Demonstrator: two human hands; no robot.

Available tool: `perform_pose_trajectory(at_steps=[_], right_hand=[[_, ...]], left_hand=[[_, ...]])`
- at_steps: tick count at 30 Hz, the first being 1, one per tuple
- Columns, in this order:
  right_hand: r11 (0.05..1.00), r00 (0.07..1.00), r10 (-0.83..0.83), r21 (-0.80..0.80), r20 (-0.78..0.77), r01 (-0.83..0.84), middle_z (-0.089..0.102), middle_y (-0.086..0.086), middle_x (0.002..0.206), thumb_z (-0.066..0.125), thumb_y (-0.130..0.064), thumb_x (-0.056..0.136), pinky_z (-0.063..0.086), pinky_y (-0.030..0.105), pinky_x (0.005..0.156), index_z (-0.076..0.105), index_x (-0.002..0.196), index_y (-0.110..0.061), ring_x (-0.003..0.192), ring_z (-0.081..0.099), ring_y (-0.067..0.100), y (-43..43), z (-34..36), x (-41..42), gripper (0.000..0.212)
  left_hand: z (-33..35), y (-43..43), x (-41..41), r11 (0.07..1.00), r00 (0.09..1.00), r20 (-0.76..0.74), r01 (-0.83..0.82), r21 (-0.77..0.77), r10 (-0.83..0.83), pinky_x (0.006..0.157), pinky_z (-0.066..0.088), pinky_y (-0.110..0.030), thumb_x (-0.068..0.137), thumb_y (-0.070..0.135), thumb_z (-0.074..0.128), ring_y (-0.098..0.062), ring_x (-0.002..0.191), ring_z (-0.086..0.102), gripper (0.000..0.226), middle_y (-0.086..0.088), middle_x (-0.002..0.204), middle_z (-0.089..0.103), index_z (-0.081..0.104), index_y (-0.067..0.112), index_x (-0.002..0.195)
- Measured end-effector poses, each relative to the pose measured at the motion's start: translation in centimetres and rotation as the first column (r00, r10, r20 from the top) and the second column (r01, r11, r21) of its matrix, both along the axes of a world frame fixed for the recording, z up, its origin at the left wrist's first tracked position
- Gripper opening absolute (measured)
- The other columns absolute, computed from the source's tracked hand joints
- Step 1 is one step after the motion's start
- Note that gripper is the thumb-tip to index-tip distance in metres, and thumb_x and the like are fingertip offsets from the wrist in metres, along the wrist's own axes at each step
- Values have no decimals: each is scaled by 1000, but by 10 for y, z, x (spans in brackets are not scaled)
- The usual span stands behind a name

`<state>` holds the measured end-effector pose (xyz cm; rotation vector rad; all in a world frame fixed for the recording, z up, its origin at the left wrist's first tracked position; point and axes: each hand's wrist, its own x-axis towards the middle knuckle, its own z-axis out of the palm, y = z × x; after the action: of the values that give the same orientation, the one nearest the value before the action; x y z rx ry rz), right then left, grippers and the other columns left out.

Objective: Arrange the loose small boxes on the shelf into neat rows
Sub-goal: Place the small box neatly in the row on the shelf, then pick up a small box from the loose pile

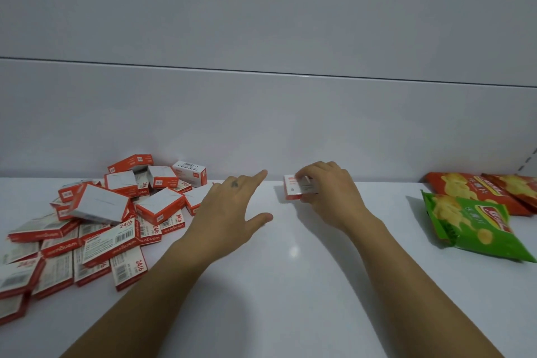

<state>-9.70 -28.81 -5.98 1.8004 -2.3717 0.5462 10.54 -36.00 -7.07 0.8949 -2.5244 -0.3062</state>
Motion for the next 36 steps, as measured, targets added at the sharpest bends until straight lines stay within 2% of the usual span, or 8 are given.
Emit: perform_pose_trajectory(at_steps=[5,10,11,14,18,29,33,36], right_hand=[[988,988,-143,66,65,139,63,-3,119,67,-23,82,39,30,88,64,116,-24,109,53,21,3,-12,-29,34],[978,983,-183,-104,-31,179,67,-1,112,54,-29,86,40,37,96,68,108,-22,107,57,25,7,-20,-20,26],[983,984,-169,-86,-57,164,65,-1,116,52,-28,87,39,39,99,67,111,-23,111,56,25,8,-22,-16,29],[979,989,-106,162,-106,122,53,-7,133,43,-24,91,36,38,102,53,128,-27,125,45,20,7,-23,-14,39],[969,981,-184,175,57,171,51,-9,128,40,-25,90,36,40,101,47,130,-32,127,44,18,10,-22,-23,41],[961,979,-203,198,14,196,40,-11,142,42,-39,92,22,48,113,35,140,-27,142,22,14,9,-28,-22,50],[970,987,-160,179,-26,163,23,-8,155,39,-39,95,3,51,116,24,147,-28,147,9,15,12,-28,-18,55],[992,995,-86,90,-54,91,19,-10,157,41,-41,96,-6,46,116,30,143,-34,147,6,10,9,-21,-4,49]], left_hand=[[-1,4,-4,999,992,121,26,-41,-21,110,22,-32,90,58,46,-13,135,28,69,8,149,34,20,33,148],[-3,1,-2,999,990,139,33,-16,-30,109,24,-33,90,58,45,-13,134,29,65,9,147,37,25,33,146],[-3,1,-2,999,990,141,33,-18,-30,108,24,-33,90,59,45,-12,134,29,64,9,146,37,25,33,146],[-2,0,0,1000,989,146,22,-12,-20,109,23,-34,91,58,44,-13,134,28,64,8,146,37,24,32,146],[-1,-2,1,999,988,157,12,-34,-7,109,23,-36,92,58,41,-14,133,30,63,8,145,39,24,32,146],[1,-3,2,998,968,249,-49,41,38,112,21,-37,93,56,41,-15,138,26,62,7,151,32,22,33,147],[3,-9,7,995,967,246,-79,54,64,115,21,-39,93,55,42,-15,139,25,61,7,152,30,24,33,146],[6,-12,13,995,975,204,-98,26,90,113,24,-37,93,54,43,-14,136,29,58,8,149,34,29,32,144]])
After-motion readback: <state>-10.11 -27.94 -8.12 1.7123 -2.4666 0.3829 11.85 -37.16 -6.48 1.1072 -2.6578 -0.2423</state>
